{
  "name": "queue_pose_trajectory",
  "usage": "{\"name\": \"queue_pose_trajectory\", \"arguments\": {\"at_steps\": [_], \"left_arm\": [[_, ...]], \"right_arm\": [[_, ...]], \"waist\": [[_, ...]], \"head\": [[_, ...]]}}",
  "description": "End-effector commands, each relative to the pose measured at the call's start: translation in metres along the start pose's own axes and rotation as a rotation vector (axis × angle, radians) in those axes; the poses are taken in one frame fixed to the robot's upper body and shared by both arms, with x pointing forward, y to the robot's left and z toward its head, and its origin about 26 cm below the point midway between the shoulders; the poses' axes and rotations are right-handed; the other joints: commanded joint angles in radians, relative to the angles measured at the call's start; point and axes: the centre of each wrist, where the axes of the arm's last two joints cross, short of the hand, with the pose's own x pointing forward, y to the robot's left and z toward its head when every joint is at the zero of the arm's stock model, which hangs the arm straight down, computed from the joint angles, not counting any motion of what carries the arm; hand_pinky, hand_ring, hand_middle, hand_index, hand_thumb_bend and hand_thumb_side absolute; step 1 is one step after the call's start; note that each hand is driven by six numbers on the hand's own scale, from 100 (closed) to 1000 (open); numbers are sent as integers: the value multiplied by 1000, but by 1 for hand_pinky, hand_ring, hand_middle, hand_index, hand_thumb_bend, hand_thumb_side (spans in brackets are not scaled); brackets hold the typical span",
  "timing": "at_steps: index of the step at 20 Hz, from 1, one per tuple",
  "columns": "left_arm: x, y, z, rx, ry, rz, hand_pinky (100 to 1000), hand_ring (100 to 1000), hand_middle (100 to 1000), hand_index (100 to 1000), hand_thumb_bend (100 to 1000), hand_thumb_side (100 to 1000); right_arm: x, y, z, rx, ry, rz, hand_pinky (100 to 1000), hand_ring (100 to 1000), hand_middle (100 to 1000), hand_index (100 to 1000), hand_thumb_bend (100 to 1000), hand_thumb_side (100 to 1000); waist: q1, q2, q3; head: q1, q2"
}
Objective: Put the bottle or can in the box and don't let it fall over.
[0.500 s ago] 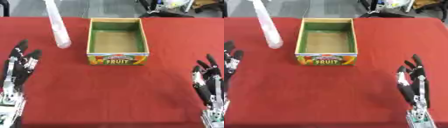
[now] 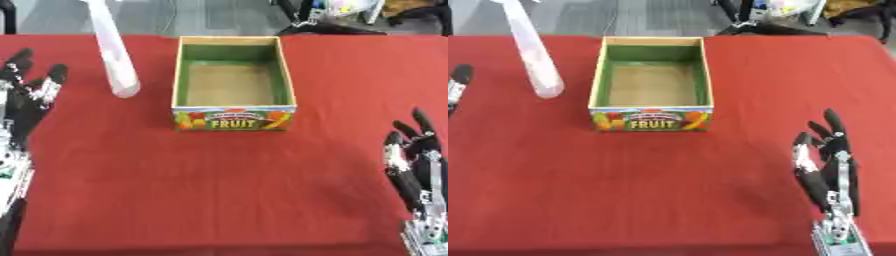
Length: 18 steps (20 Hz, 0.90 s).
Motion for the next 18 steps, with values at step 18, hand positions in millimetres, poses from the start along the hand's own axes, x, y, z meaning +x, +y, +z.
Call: {"name": "queue_pose_trajectory", "arguments": {"at_steps": [18], "left_arm": [[-10, -3, -94, -60, 39, 1, 893, 1000, 941, 913, 747, 589]], "right_arm": [[6, 5, -9, 45, -31, -25, 798, 875, 1000, 967, 100, 470]], "waist": [[-6, -2, -54]], "head": [[14, -27]]}}
